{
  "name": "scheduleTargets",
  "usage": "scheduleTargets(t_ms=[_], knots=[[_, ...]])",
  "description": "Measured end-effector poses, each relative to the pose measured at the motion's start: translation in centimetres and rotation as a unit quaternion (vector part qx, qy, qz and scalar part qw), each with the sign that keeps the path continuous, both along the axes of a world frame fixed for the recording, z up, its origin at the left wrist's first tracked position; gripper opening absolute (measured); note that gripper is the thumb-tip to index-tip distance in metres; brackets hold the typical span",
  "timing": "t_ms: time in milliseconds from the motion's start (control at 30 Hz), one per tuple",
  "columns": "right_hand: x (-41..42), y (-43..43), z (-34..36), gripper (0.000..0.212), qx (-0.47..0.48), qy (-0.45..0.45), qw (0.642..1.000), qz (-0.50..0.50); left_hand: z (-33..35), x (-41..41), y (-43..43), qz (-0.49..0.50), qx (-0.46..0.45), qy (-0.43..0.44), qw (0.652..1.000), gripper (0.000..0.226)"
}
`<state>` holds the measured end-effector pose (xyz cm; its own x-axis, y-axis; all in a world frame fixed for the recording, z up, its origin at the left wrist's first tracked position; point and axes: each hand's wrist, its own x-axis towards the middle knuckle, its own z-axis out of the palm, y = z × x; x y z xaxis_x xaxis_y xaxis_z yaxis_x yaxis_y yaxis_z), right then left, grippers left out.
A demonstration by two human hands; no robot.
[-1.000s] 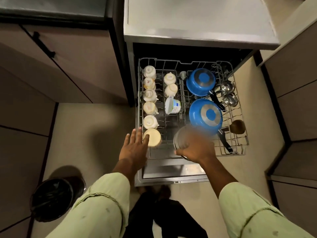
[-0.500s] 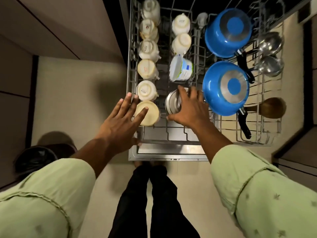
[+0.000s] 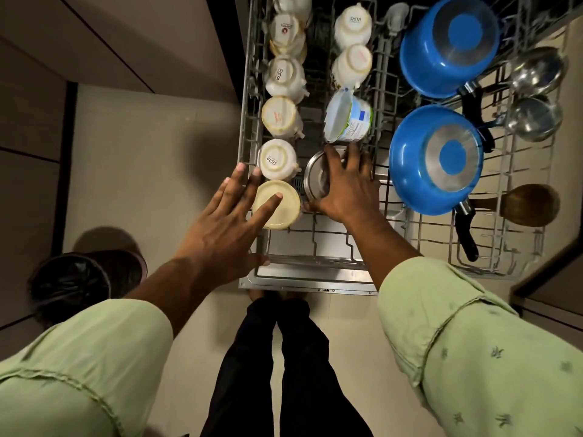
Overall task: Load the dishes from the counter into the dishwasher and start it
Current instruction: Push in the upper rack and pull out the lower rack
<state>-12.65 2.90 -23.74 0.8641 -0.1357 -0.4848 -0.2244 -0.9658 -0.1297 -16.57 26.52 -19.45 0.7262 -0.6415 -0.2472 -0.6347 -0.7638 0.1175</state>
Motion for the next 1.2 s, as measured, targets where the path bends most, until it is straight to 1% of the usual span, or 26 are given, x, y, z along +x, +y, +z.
scheduleTargets(t_ms=[167, 233, 300, 367, 467, 533, 600, 667, 767, 1033, 1200], knots=[[0.1, -0.1, 0.4, 0.121, 0.008, 0.011, 1.0, 0.003, 0.2, 0.0, -0.1, 0.003, 0.013, -0.003, 1.0, 0.114], [-0.2, -0.1, 0.6, 0.121, 0.012, 0.002, 1.0, -0.003, 0.3, 0.1, -0.1, 0.006, 0.01, -0.009, 1.0, 0.114], [-0.6, -0.1, 1.1, 0.118, 0.011, -0.014, 1.0, -0.009, 0.4, 0.1, -0.2, 0.01, 0.008, -0.01, 1.0, 0.115], [-1.3, -0.1, 1.7, 0.109, 0.007, -0.026, 1.0, -0.016, 0.6, 0.0, -0.4, 0.008, 0.011, -0.003, 1.0, 0.114], [-2.8, 0.0, 2.6, 0.097, 0.006, -0.032, 0.999, -0.044, 1.1, 0.0, -0.7, 0.007, 0.03, 0.014, 0.999, 0.109], [-4.0, 0.0, 3.1, 0.093, 0.001, -0.038, 0.997, -0.065, 2.0, 0.2, -1.3, 0.003, 0.053, 0.032, 0.998, 0.106], [-5.1, -0.2, 3.8, 0.09, 0.0, -0.036, 0.995, -0.088, 3.0, 0.0, -2.2, 0.019, 0.063, 0.058, 0.996, 0.102], [-6.2, -0.4, 4.6, 0.089, 0.0, -0.031, 0.994, -0.106, 3.9, -0.5, -3.2, 0.044, 0.074, 0.063, 0.994, 0.097], [-8.1, -0.6, 6.1, 0.088, 0.004, -0.034, 0.991, -0.128, 5.2, -1.6, -4.2, 0.054, 0.093, 0.065, 0.992, 0.089], [-13.2, -1.7, 9.4, 0.084, 0.013, -0.013, 0.989, -0.15, 6.8, -5.9, -5.7, 0.034, 0.106, 0.084, 0.99, 0.078], [-16.6, -3.5, 10.5, 0.085, 0.017, 0.013, 0.989, -0.149, 7.6, -8.3, -7.2, 0.032, 0.129, 0.129, 0.983, 0.077]])
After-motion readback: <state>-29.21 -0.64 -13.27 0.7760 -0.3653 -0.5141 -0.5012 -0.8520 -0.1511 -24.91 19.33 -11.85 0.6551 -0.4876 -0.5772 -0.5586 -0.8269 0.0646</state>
